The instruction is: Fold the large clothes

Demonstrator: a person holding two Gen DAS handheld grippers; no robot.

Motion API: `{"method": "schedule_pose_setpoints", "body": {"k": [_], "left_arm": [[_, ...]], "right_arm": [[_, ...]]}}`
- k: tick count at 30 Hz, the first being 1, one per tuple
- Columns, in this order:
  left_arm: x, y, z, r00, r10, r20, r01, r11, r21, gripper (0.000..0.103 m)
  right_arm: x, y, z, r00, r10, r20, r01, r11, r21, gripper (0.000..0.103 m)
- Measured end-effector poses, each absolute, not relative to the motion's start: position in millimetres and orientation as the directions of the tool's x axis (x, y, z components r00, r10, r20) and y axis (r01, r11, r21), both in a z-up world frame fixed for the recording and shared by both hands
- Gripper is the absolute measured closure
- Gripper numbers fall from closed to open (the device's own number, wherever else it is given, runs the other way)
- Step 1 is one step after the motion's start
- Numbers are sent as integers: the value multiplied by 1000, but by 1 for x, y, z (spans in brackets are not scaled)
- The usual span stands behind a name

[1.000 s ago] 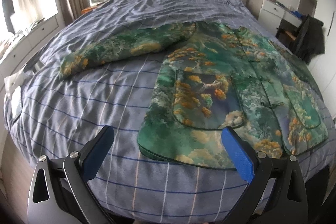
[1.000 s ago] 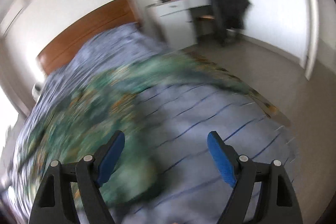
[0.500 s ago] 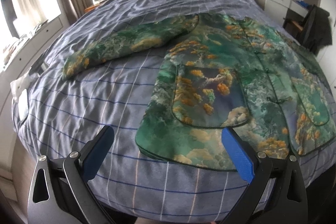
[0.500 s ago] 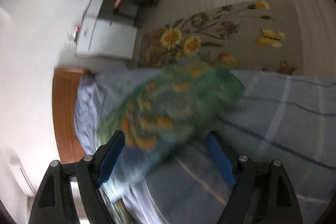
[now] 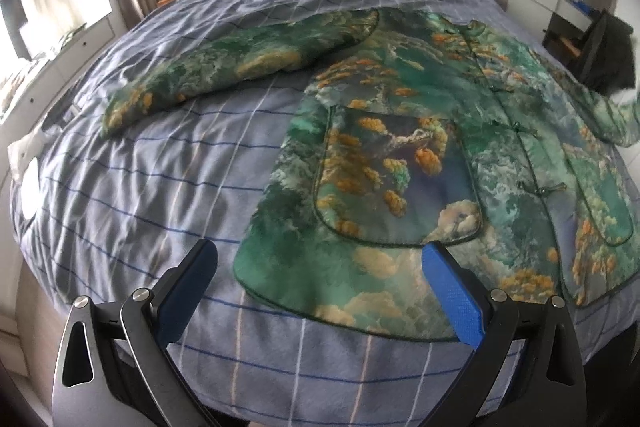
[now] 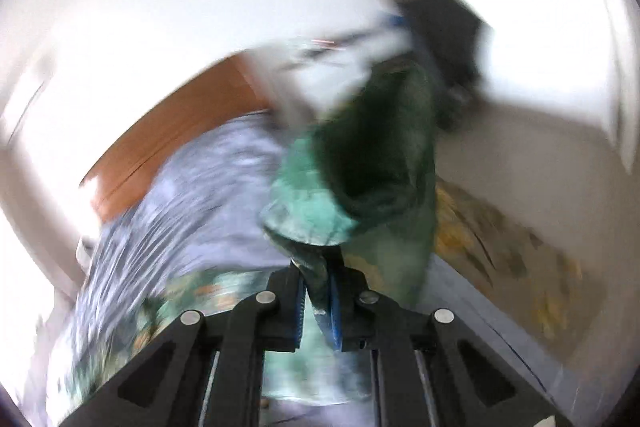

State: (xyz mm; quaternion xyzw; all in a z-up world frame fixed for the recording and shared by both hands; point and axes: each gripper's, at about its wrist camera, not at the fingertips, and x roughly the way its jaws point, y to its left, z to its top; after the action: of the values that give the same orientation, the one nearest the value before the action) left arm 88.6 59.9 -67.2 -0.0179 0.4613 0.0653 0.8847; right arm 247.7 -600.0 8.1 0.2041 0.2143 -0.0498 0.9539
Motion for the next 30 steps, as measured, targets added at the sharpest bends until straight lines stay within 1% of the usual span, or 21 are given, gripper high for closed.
{"method": "schedule_pose_setpoints", "body": {"k": [2, 5, 8, 12, 14, 15, 16, 18, 21, 24, 27, 29, 30], "left_arm": [[88, 58, -65, 575, 92, -813, -127, 992, 22, 1], [86, 57, -62, 585, 97, -805, -119, 992, 33, 1], [84, 61, -61, 584, 104, -805, -129, 991, 34, 1], [84, 69, -64, 577, 103, -810, -137, 990, 28, 1], [86, 69, -66, 573, 102, -813, -126, 991, 35, 1], [88, 69, -67, 570, 99, -815, -119, 992, 38, 1], [91, 67, -68, 567, 92, -819, -106, 994, 38, 1], [98, 64, -69, 564, 66, -823, -77, 997, 27, 1], [120, 49, -60, 569, -36, -822, 7, 999, -38, 1], [158, 21, -46, 551, -215, -806, 139, 976, -165, 1], [215, -27, -42, 461, -415, -784, 291, 906, -308, 1], [257, -62, -50, 403, -479, -780, 334, 870, -362, 1], [277, -78, -57, 385, -487, -784, 334, 866, -373, 1]], "right_arm": [[263, -551, 26, 902, 82, -423, 62, 947, 316, 93], [288, -476, 23, 858, 202, -473, -82, 961, 263, 93], [309, -409, -9, 795, 263, -547, -170, 962, 215, 94], [329, -351, -70, 696, 281, -661, -209, 960, 188, 93], [332, -339, -99, 635, 290, -716, -215, 957, 197, 90], [334, -333, -117, 589, 278, -759, -207, 960, 191, 82], [323, -325, -124, 557, 279, -782, -209, 959, 193, 68], [294, -319, -133, 525, 307, -794, -227, 949, 217, 57], [260, -323, -125, 537, 320, -780, -259, 943, 209, 55], [226, -335, -104, 572, 336, -748, -282, 937, 206, 49], [202, -341, -88, 597, 341, -726, -298, 935, 194, 48], [183, -350, -81, 608, 349, -713, -300, 933, 201, 48], [173, -353, -78, 612, 357, -706, -300, 931, 210, 48]]}}
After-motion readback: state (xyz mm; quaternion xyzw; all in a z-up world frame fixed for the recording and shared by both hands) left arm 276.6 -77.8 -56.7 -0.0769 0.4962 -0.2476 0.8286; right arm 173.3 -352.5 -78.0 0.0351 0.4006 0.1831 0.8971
